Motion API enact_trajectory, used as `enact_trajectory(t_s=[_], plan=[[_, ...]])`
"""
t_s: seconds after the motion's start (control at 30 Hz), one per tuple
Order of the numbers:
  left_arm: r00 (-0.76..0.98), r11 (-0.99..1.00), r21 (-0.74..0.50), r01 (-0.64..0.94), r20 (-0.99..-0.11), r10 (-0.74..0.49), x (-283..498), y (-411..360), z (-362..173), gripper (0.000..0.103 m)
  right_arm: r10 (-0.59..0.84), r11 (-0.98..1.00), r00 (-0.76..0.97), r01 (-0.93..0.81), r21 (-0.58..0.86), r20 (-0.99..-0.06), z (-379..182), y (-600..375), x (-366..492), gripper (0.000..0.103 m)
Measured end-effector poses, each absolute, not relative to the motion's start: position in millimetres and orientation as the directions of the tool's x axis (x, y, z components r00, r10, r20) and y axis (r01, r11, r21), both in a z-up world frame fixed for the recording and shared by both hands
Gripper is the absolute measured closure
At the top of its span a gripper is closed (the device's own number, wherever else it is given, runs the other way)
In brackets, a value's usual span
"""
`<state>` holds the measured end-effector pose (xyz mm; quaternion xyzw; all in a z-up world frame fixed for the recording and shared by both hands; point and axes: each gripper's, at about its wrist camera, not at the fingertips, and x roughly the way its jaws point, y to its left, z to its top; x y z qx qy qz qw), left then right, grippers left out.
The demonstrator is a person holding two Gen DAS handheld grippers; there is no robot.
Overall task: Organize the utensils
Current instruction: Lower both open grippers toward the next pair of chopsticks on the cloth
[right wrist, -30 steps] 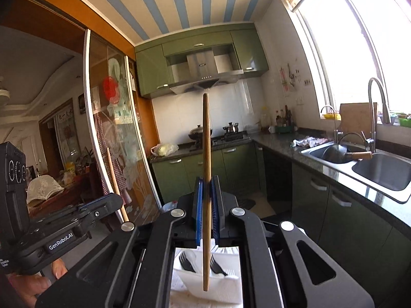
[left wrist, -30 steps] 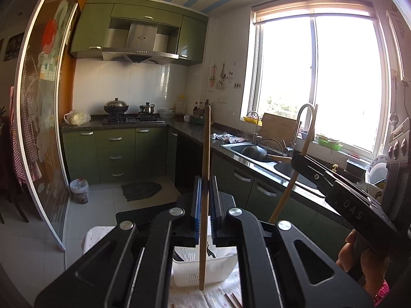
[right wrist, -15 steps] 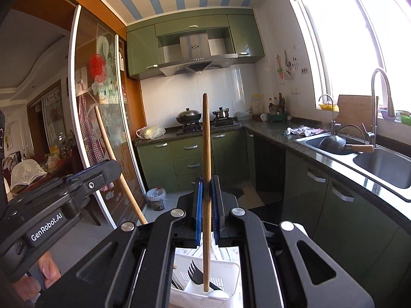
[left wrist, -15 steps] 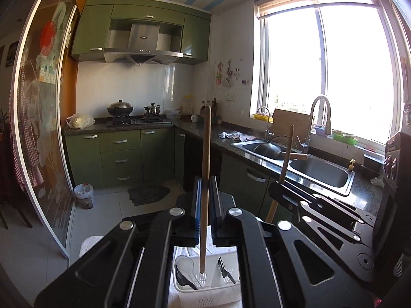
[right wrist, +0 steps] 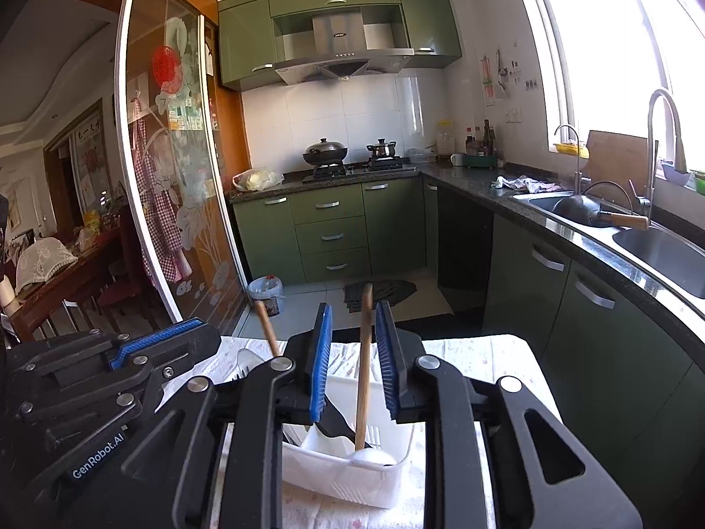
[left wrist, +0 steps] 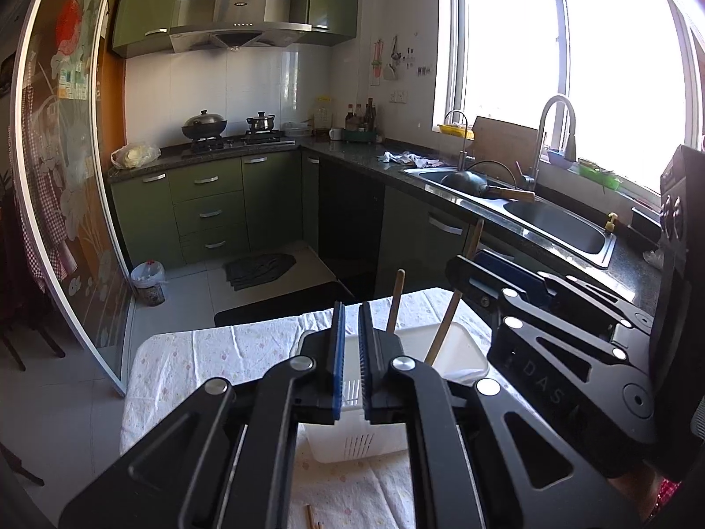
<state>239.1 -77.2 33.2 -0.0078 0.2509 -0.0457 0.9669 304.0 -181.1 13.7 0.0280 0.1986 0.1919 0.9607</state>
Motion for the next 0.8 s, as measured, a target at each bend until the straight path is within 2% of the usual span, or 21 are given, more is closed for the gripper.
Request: enact_trajectory(t_s=[0.07, 0.13, 0.2, 0.3, 0.53, 0.63, 0.8], plan=[[0.863, 0.995, -0.041, 0.086, -0.497, -0.095, 231.0, -73.6, 32.4, 0.096, 0.384, 0.923, 0.848, -0.355, 0.146, -0.365, 16.3, -189.7, 297.5, 0.08], [0.841, 0.994, -0.058, 0.095, -0.53, -0.111, 222.1, -70.0, 28.7, 0.088, 0.387, 0.922, 0.853, -0.349, 0.169, -0.349, 19.1, -202.8, 283.6, 0.08], [0.808, 0.991, -0.092, 0.102, -0.573, -0.136, 211.0, -64.1, 20.8, 0.066, 0.389, 0.92, 0.861, -0.345, 0.186, -0.326, 22.5, -218.0, 266.1, 0.075], [0.743, 0.99, -0.102, 0.099, -0.654, -0.142, 193.2, -57.9, -3.6, 0.057, 0.377, 0.924, 0.873, -0.33, 0.194, -0.311, 17.7, -240.3, 232.0, 0.071], [0.473, 0.989, -0.143, 0.041, -0.869, -0.145, 180.7, -34.4, -97.3, 0.056, 0.376, 0.922, 0.845, -0.302, 0.241, -0.381, -26.3, -282.3, 171.3, 0.067], [0.423, 0.995, -0.103, 0.017, -0.9, -0.1, 178.8, -29.3, -120.4, 0.065, 0.384, 0.916, 0.828, -0.286, 0.281, -0.408, -44.2, -297.5, 158.7, 0.067], [0.397, 0.999, -0.052, 0.013, -0.916, -0.053, 177.4, -29.2, -131.6, 0.067, 0.402, 0.904, 0.806, -0.276, 0.326, -0.434, -62.0, -311.6, 149.8, 0.067]])
